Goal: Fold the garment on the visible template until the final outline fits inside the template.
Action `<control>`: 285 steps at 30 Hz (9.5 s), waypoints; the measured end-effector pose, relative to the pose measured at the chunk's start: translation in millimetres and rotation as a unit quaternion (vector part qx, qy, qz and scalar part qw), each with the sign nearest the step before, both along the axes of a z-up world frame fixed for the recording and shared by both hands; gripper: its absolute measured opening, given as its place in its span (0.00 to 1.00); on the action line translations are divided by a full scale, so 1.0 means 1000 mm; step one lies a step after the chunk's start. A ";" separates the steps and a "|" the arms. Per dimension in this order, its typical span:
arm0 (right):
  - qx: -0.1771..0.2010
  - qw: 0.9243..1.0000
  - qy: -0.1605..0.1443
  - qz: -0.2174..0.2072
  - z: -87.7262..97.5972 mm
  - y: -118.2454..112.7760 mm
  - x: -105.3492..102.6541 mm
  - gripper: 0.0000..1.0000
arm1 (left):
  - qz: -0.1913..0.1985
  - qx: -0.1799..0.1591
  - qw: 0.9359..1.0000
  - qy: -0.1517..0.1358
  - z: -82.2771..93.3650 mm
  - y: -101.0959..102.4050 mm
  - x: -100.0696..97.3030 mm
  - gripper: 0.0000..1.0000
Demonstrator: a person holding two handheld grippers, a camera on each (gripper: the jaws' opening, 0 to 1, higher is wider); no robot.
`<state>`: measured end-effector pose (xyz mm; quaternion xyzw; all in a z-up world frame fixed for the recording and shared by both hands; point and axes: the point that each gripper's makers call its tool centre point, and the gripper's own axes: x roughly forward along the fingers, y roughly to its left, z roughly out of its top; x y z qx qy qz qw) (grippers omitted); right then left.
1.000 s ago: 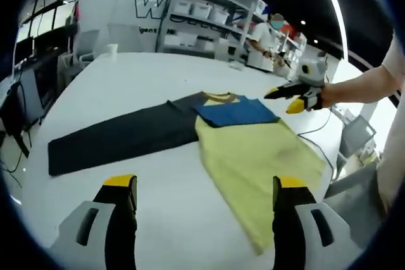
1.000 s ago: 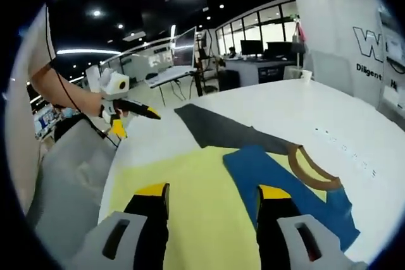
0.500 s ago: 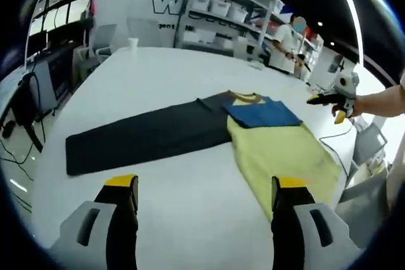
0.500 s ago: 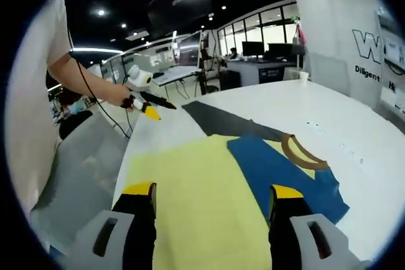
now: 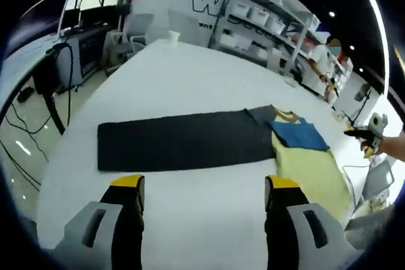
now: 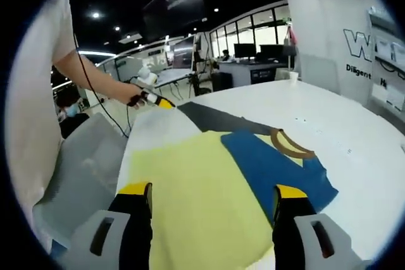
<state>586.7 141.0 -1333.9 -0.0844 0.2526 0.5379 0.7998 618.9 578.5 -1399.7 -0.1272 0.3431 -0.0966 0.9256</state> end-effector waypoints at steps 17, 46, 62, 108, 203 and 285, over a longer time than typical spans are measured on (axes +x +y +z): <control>0.006 1.000 0.000 -0.026 0.003 -0.009 -0.006 0.73 | 0.162 -0.040 0.986 0.022 -0.015 0.055 0.005 0.56; -0.005 0.999 0.000 -0.047 0.001 -0.023 -0.001 0.69 | 0.239 -0.068 0.968 0.039 -0.025 0.077 0.012 0.03; 0.004 0.998 -0.005 -0.057 0.006 -0.025 0.000 0.68 | 0.203 -0.081 0.976 -0.023 0.041 0.053 0.035 0.02; 0.030 0.994 -0.019 -0.099 0.014 -0.048 -0.020 0.82 | -0.142 -0.158 0.969 -0.126 0.176 -0.226 0.131 0.02; 0.028 0.992 0.014 -0.126 0.002 -0.064 -0.024 0.81 | -0.459 0.033 0.888 0.018 -0.011 -0.453 0.049 0.21; 0.028 0.992 0.013 -0.119 -0.001 -0.053 -0.030 0.76 | -0.407 0.026 0.911 -0.057 0.040 -0.341 0.024 0.13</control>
